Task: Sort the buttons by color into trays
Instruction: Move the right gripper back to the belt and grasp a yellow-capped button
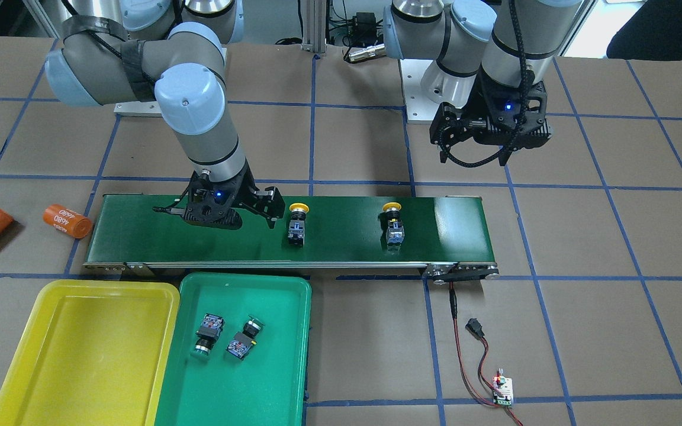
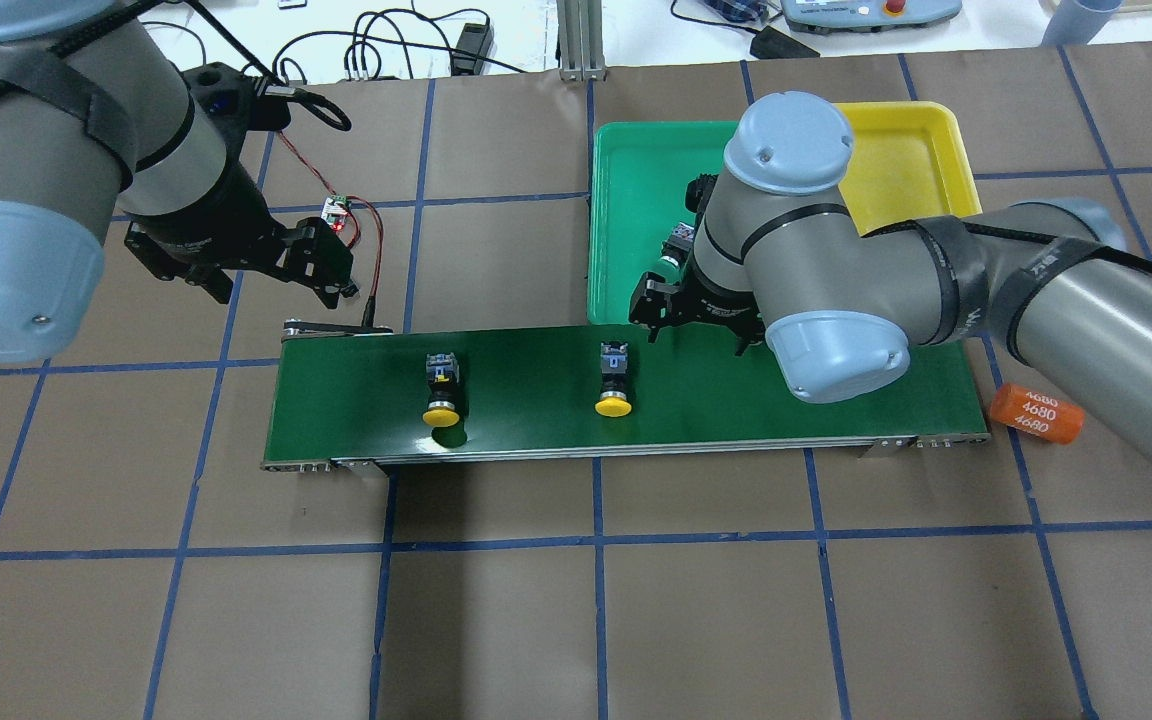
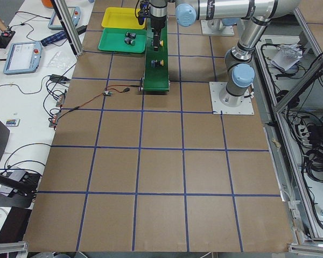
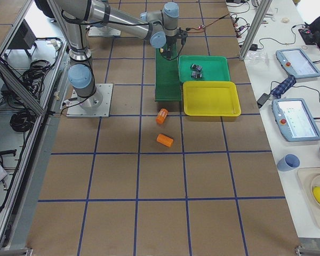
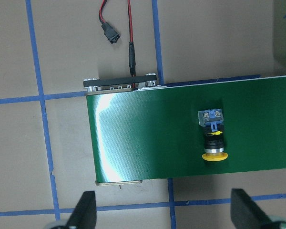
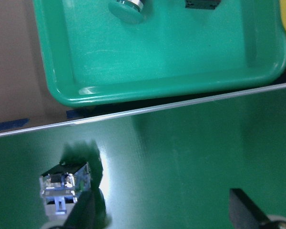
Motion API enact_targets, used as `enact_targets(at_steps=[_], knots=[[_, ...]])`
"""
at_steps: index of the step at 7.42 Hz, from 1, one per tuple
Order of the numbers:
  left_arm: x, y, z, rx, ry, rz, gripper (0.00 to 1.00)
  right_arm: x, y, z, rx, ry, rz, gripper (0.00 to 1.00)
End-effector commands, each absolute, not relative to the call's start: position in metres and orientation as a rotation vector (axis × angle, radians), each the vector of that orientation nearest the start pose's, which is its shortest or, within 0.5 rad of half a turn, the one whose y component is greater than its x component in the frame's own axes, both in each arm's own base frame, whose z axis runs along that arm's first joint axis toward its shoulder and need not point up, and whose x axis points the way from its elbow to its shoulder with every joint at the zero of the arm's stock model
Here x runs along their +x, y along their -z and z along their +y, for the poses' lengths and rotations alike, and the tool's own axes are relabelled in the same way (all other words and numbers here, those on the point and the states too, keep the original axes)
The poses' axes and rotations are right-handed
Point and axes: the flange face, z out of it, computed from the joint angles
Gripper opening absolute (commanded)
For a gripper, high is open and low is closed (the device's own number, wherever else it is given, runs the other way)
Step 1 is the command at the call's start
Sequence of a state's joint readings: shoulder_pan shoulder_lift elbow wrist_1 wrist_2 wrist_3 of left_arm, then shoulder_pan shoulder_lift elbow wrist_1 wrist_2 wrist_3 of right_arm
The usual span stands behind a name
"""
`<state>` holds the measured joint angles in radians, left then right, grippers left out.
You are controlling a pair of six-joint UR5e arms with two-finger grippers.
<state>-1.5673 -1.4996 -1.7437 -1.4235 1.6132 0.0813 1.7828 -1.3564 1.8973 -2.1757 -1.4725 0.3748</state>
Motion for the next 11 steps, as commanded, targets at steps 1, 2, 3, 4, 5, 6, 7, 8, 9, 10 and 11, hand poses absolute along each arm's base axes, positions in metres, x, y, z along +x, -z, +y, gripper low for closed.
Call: enact_targets(at_steps=[1, 2, 3, 4, 5, 6, 7, 8, 9, 10, 11], knots=[[-0.128, -0.452, -0.464, 0.122, 0.066, 3.094, 1.00, 0.282, -0.264, -0.492, 0.239, 0.084, 3.000, 1.00], [-0.128, -0.453, -0.464, 0.120, 0.069, 3.097, 1.00, 0.289, -0.266, -0.495, 0.228, 0.082, 2.978, 1.00], [-0.128, -0.451, -0.466, 0.120, 0.062, 3.099, 1.00, 0.292, -0.266, -0.495, 0.224, 0.070, 2.954, 1.00], [-0.128, -0.449, -0.468, 0.120, 0.054, 3.094, 1.00, 0.290, -0.251, -0.493, 0.227, 0.033, 2.973, 1.00], [-0.128, -0.450, -0.468, 0.120, 0.057, 3.094, 1.00, 0.289, -0.241, -0.493, 0.220, 0.012, 2.993, 0.90], [-0.127, -0.450, -0.468, 0.120, 0.054, 3.093, 1.00, 0.284, -0.238, -0.494, 0.238, -0.013, 2.998, 0.31], [-0.128, -0.450, -0.467, 0.122, 0.054, 3.093, 1.00, 0.283, -0.242, -0.492, 0.224, -0.009, 2.997, 0.00], [-0.128, -0.450, -0.467, 0.122, 0.054, 3.093, 1.00, 0.283, -0.247, -0.489, 0.225, -0.019, 2.996, 0.00], [-0.128, -0.449, -0.467, 0.122, 0.054, 3.093, 1.00, 0.283, -0.254, -0.489, 0.221, 0.002, 2.993, 0.00], [-0.128, -0.450, -0.467, 0.122, 0.056, 3.090, 1.00, 0.282, -0.272, -0.490, 0.187, 0.051, 2.984, 0.00], [-0.128, -0.451, -0.467, 0.124, 0.061, 3.089, 1.00, 0.277, -0.292, -0.492, 0.194, 0.108, 2.974, 0.00]])
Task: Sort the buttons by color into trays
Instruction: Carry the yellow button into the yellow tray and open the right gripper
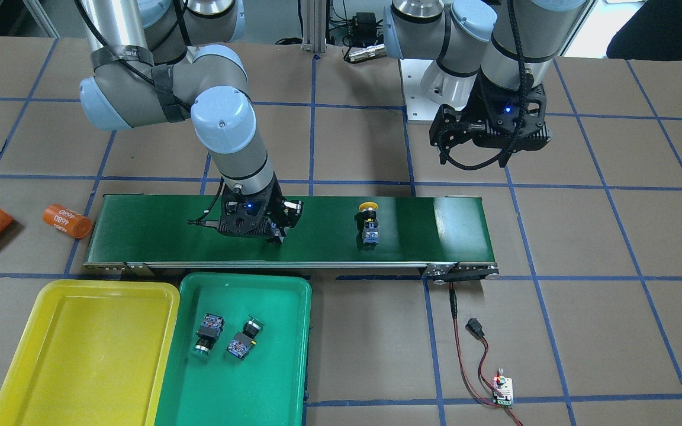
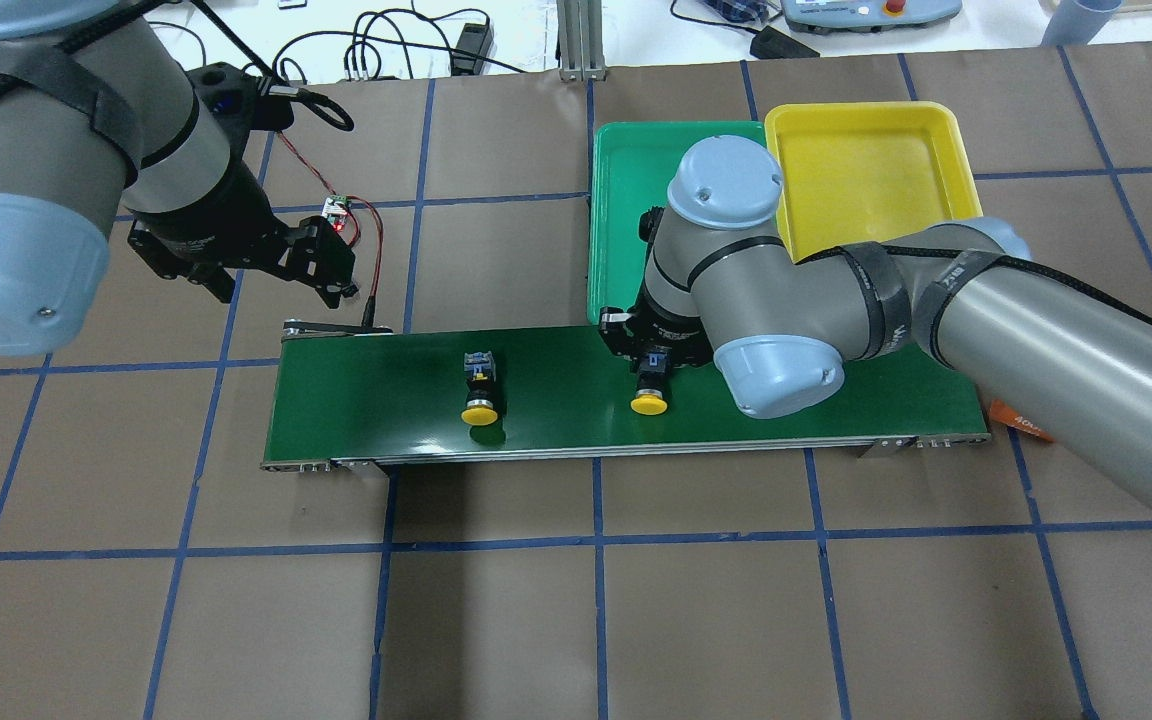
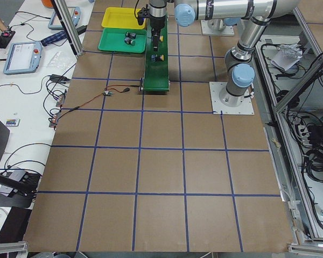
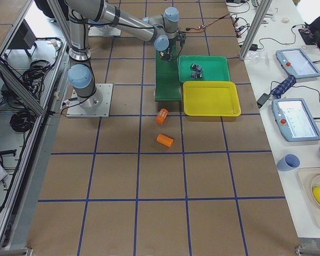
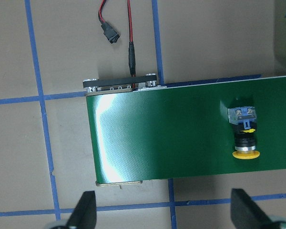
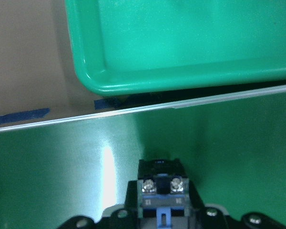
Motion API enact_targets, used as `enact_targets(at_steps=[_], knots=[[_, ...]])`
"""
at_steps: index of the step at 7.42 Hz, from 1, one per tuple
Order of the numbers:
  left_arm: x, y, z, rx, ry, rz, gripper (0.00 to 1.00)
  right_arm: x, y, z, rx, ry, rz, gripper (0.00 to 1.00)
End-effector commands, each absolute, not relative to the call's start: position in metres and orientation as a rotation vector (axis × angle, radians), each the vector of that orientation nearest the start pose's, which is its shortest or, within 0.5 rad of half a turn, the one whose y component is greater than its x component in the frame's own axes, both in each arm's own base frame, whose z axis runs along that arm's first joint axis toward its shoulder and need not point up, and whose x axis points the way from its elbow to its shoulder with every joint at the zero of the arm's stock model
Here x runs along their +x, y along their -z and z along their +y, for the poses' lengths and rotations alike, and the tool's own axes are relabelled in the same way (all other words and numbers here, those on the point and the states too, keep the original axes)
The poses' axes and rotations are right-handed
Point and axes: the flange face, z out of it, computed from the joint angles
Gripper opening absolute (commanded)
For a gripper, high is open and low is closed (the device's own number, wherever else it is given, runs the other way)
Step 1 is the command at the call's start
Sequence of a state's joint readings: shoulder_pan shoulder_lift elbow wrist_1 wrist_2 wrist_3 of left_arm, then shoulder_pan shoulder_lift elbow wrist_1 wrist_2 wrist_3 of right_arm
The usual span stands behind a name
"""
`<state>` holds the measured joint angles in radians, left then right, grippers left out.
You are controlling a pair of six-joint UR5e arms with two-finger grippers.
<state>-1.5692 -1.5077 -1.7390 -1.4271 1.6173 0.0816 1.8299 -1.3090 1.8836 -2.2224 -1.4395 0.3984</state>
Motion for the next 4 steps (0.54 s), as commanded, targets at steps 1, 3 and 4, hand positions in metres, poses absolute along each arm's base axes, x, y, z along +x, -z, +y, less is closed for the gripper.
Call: enact_targets(at_steps=[1, 3, 4], knots=[[-0.128, -0.450, -0.467, 0.122, 0.059, 3.091, 1.00, 0.266, -0.315, -0.495, 0.166, 0.216, 3.021, 0.00], [-0.128, -0.450, -0.467, 0.122, 0.059, 3.091, 1.00, 0.198, -0.324, -0.538, 0.015, 0.311, 3.089, 0.00], [-0.128, -0.450, -0.467, 0.124, 0.059, 3.091, 1.00, 0.137, -0.321, -0.566, -0.033, 0.316, 3.110, 0.00]])
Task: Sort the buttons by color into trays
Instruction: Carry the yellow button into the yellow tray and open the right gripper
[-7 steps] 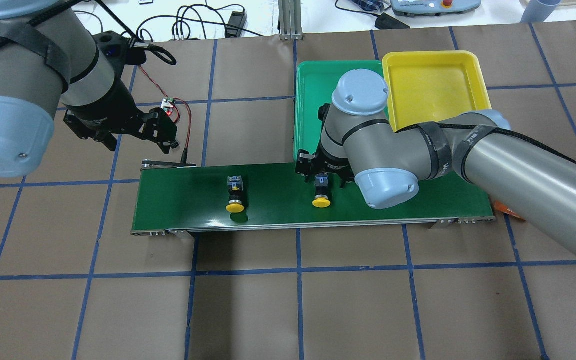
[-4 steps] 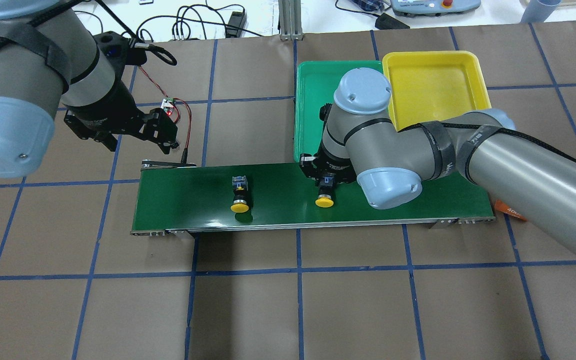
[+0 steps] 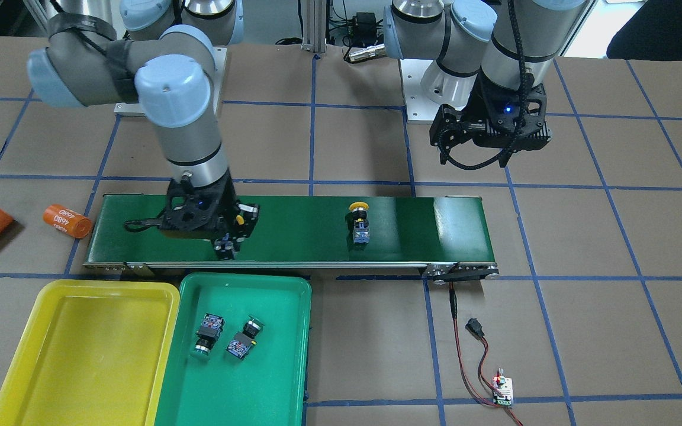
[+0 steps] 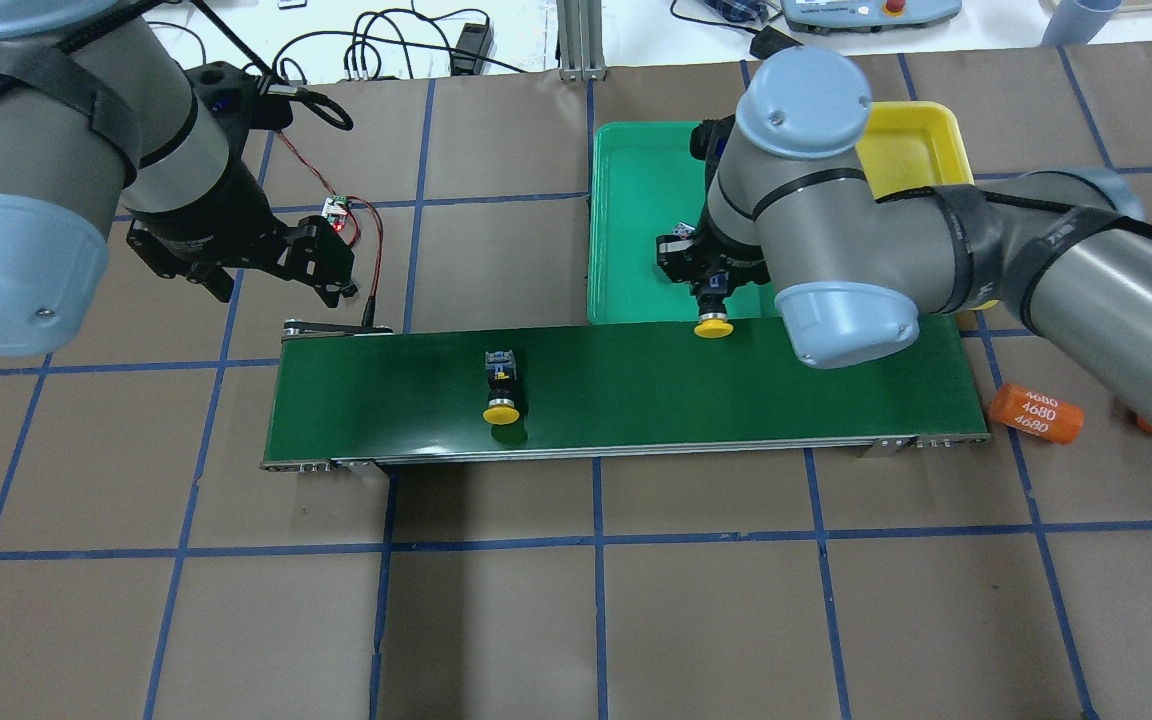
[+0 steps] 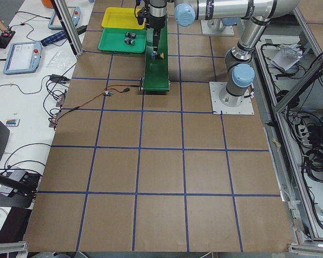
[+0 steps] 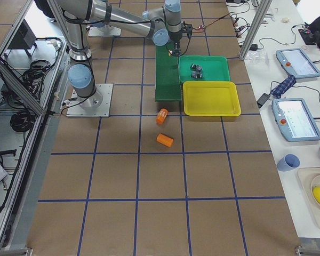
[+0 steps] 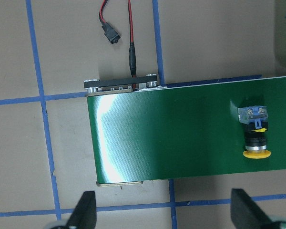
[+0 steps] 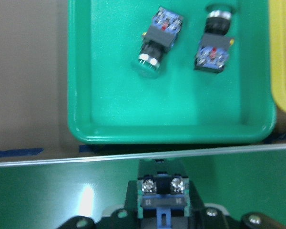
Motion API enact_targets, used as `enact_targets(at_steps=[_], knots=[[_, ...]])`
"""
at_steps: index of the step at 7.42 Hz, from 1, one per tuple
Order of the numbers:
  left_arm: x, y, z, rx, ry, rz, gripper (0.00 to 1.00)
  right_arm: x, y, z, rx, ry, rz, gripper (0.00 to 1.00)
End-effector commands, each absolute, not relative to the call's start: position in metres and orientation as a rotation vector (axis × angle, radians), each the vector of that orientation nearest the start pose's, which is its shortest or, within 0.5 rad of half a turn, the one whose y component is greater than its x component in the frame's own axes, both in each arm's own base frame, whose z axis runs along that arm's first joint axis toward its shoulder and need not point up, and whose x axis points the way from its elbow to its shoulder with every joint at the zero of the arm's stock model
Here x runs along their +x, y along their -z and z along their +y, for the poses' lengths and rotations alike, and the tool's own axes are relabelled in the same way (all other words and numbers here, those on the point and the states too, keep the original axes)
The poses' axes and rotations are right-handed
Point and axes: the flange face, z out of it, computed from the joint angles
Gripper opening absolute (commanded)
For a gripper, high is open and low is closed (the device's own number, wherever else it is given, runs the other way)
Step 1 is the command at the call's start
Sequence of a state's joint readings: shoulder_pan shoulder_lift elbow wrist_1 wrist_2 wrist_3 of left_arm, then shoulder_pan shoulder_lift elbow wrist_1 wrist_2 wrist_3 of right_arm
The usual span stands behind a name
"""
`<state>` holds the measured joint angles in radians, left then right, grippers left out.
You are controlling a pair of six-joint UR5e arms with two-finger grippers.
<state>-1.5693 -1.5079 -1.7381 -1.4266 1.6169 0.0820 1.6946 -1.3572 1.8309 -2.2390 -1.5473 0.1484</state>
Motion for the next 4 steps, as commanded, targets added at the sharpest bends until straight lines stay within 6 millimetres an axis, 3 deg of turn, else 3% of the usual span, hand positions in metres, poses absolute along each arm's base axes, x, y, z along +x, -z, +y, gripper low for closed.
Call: enact_targets(at_steps=[1, 3, 4], knots=[[-0.128, -0.451, -0.467, 0.124, 0.061, 3.091, 1.00, 0.086, -0.315, -0.591, -0.034, 0.305, 3.126, 0.00], [-0.129, -0.452, -0.466, 0.127, 0.061, 3.091, 1.00, 0.042, -0.278, -0.628, 0.013, 0.239, 3.165, 0.00], [-0.128, -0.452, -0.466, 0.124, 0.061, 3.089, 1.00, 0.031, -0.279, -0.642, 0.029, 0.254, 3.189, 0.00]])
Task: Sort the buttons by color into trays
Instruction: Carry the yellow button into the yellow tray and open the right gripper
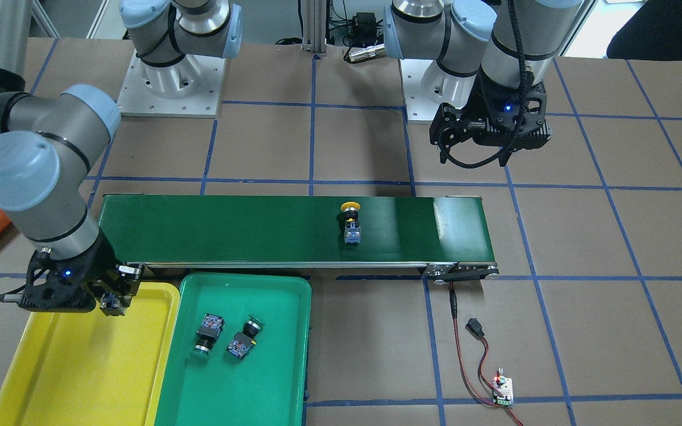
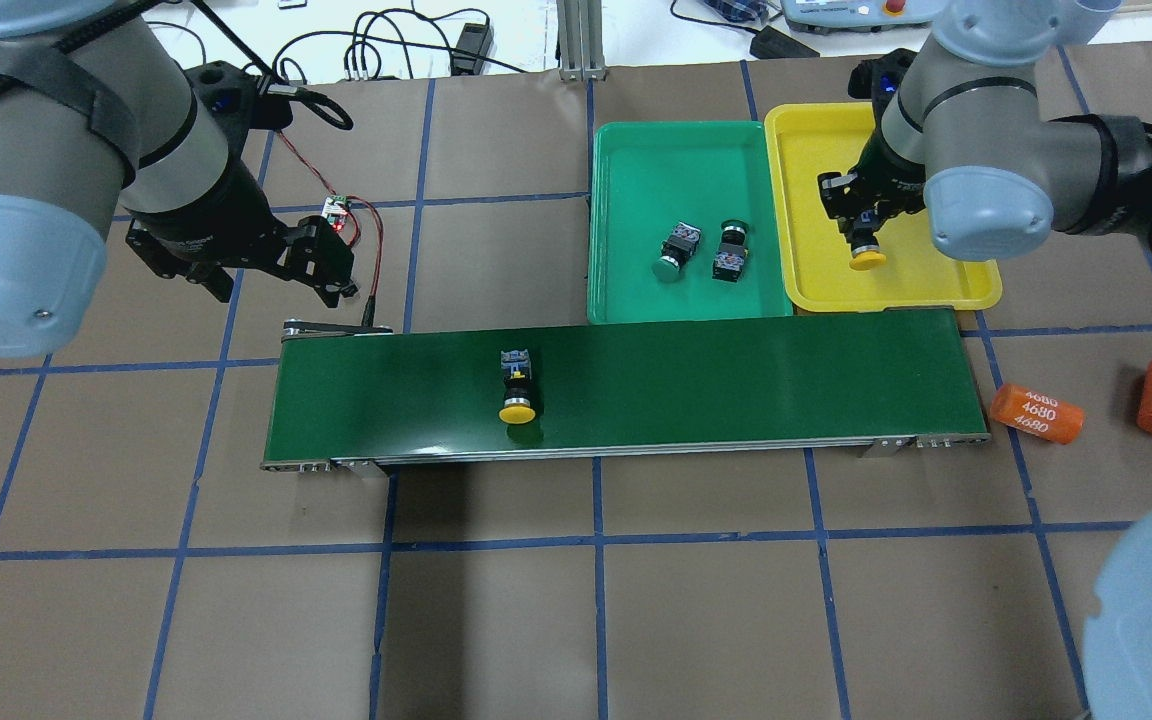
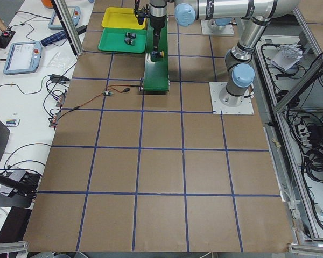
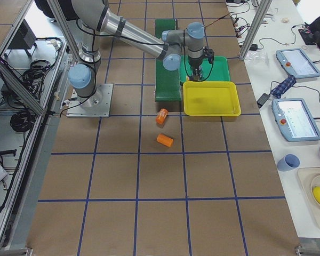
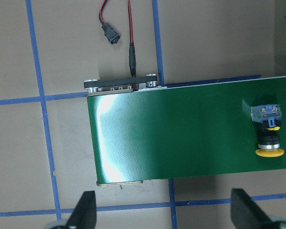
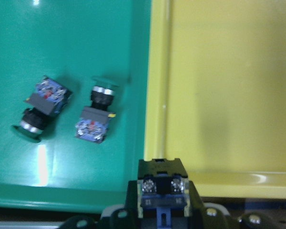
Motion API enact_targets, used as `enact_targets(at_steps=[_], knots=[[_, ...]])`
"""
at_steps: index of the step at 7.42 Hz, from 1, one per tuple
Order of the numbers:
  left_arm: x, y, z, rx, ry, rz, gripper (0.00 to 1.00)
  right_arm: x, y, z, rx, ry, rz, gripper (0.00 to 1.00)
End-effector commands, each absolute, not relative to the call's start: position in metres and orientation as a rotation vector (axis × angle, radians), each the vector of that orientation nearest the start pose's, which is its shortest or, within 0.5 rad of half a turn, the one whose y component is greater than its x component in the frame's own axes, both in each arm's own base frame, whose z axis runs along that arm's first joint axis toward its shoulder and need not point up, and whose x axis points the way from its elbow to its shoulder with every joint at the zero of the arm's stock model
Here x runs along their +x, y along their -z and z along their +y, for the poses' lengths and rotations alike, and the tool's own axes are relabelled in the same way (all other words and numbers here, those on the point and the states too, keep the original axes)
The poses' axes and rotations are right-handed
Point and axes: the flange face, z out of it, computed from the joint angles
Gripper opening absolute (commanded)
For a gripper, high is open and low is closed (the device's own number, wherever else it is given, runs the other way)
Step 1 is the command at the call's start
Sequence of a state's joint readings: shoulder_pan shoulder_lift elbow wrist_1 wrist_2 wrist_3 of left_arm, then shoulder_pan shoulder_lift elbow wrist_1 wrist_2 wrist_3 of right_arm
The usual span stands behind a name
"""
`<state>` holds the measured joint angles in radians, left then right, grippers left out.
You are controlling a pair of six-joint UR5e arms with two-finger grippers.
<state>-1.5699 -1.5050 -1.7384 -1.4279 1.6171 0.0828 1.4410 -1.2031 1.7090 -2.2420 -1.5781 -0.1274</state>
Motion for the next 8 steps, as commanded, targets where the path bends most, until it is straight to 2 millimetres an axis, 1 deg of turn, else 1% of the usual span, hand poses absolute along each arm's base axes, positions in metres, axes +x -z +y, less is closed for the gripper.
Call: enact_targets(at_steps=[1, 2, 3, 4, 5, 6, 7, 8], knots=[[-0.128, -0.451, -0.467, 0.124, 0.059, 3.089, 1.00, 0.029, -0.274, -0.647, 0.032, 0.251, 3.194, 0.03], [-0.128, -0.452, -0.466, 0.124, 0.063, 3.089, 1.00, 0.025, -0.268, -0.648, 0.042, 0.231, 3.195, 0.17], [-0.129, -0.451, -0.466, 0.124, 0.061, 3.089, 1.00, 0.015, -0.264, -0.646, 0.070, 0.216, 3.195, 0.60], [-0.128, -0.451, -0.467, 0.124, 0.061, 3.091, 1.00, 0.008, -0.263, -0.645, 0.092, 0.203, 3.195, 0.79], [-0.128, -0.452, -0.466, 0.124, 0.063, 3.089, 1.00, 0.005, -0.267, -0.645, 0.100, 0.213, 3.194, 1.00], [-0.129, -0.451, -0.466, 0.126, 0.061, 3.089, 1.00, 0.004, -0.273, -0.643, 0.102, 0.215, 3.194, 1.00], [-0.128, -0.451, -0.467, 0.122, 0.061, 3.089, 1.00, 0.007, -0.294, -0.631, 0.102, 0.196, 3.192, 1.00], [-0.129, -0.452, -0.467, 0.127, 0.063, 3.091, 1.00, 0.015, -0.326, -0.607, 0.116, 0.100, 3.177, 1.00]])
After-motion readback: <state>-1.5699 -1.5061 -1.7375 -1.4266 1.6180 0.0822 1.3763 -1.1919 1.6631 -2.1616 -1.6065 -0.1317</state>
